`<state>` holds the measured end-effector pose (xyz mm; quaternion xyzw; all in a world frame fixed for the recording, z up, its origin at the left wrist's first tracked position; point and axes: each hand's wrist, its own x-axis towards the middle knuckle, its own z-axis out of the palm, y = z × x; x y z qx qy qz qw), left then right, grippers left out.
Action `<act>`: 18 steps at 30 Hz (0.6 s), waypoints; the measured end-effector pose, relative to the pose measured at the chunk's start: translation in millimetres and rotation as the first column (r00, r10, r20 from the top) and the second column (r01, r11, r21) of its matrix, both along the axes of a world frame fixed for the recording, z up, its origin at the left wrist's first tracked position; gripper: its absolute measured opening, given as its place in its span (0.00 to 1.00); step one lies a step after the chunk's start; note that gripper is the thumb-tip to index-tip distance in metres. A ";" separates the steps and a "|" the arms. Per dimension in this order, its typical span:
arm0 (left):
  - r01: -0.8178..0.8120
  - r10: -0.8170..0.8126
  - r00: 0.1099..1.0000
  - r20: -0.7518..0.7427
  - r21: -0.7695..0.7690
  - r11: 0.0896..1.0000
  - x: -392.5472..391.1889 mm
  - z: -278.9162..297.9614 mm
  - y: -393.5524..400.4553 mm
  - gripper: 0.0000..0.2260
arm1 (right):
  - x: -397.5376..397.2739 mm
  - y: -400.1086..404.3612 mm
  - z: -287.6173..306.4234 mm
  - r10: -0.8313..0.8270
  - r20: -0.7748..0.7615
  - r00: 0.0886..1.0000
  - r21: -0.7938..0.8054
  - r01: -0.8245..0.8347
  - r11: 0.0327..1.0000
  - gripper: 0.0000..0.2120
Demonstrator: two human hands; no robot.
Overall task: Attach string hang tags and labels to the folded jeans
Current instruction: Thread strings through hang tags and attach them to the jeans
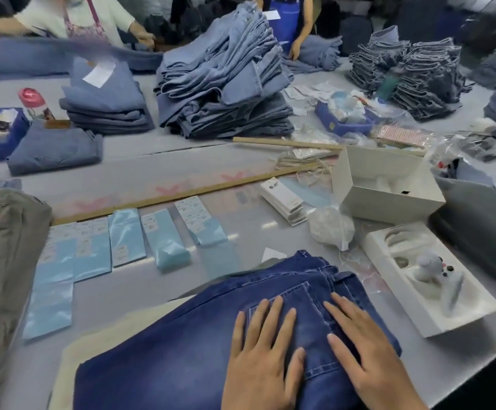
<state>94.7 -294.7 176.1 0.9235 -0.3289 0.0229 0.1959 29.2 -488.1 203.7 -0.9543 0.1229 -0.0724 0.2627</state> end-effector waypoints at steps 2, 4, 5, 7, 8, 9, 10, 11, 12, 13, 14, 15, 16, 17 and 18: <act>-0.004 0.003 1.000 -0.023 -0.034 0.999 1.3 -2.1 1.7 0.25 | 2.2 -5.1 3.3 -0.176 0.041 0.984 0.002 0.176 0.984 0.25; -0.024 0.024 1.000 -0.003 -0.071 0.997 3.1 -7.2 2.4 0.25 | 6.5 -18.4 14.9 -0.391 -0.098 0.915 0.040 0.396 0.917 0.30; -0.030 0.030 1.000 0.001 -0.094 0.995 4.0 -9.6 2.5 0.25 | 10.1 -25.1 21.4 -0.443 -0.202 0.874 0.093 0.467 0.879 0.31; -0.029 0.027 1.000 -0.015 -0.148 0.989 6.1 -10.8 2.8 0.25 | 14.5 -31.8 31.0 -0.436 -0.300 0.849 0.178 0.499 0.848 0.32; -0.030 0.028 1.000 -0.014 -0.171 0.985 7.4 -11.4 2.4 0.24 | 14.8 -30.0 34.3 -0.422 -0.274 0.864 0.160 0.474 0.866 0.31; -0.034 0.033 0.999 -0.009 -0.190 0.981 8.9 -12.1 1.8 0.24 | 15.0 -25.0 37.0 -0.401 -0.208 0.892 0.076 0.424 0.903 0.31; -0.040 0.038 0.999 -0.012 -0.200 0.979 10.1 -12.8 1.4 0.24 | 14.9 -17.9 37.9 -0.373 -0.131 0.919 -0.029 0.373 0.928 0.31; -0.043 0.040 0.999 -0.014 -0.209 0.977 11.2 -13.8 1.1 0.24 | 14.6 -9.8 37.7 -0.345 -0.067 0.936 -0.102 0.337 0.936 0.32; -0.044 0.041 0.999 -0.018 -0.219 0.975 11.7 -14.3 0.8 0.23 | 13.6 -2.7 36.2 -0.327 -0.024 0.945 -0.142 0.321 0.937 0.33; -0.047 0.045 0.999 -0.014 -0.234 0.971 12.0 -15.2 0.7 0.23 | 13.4 2.2 34.6 -0.321 0.017 0.947 -0.175 0.319 0.931 0.34; -0.048 0.046 0.999 -0.014 -0.246 0.968 12.2 -15.7 0.7 0.23 | 13.7 4.9 33.6 -0.323 0.066 0.944 -0.203 0.329 0.922 0.34; -0.048 0.046 0.999 -0.013 -0.254 0.966 12.4 -16.2 0.8 0.23 | 14.1 6.9 33.9 -0.322 0.116 0.939 -0.221 0.341 0.914 0.35; -0.049 0.047 0.999 -0.014 -0.261 0.964 12.5 -16.6 0.9 0.23 | 15.3 9.0 34.6 -0.310 0.165 0.936 -0.238 0.343 0.909 0.35; -0.050 0.048 0.999 -0.014 -0.273 0.961 12.2 -17.1 0.9 0.23 | 16.4 12.1 35.2 -0.287 0.202 0.937 -0.255 0.333 0.908 0.34; -0.050 0.047 0.999 -0.019 -0.286 0.957 11.9 -16.2 1.0 0.23 | 16.8 15.5 35.3 -0.258 0.228 0.939 -0.265 0.315 0.911 0.33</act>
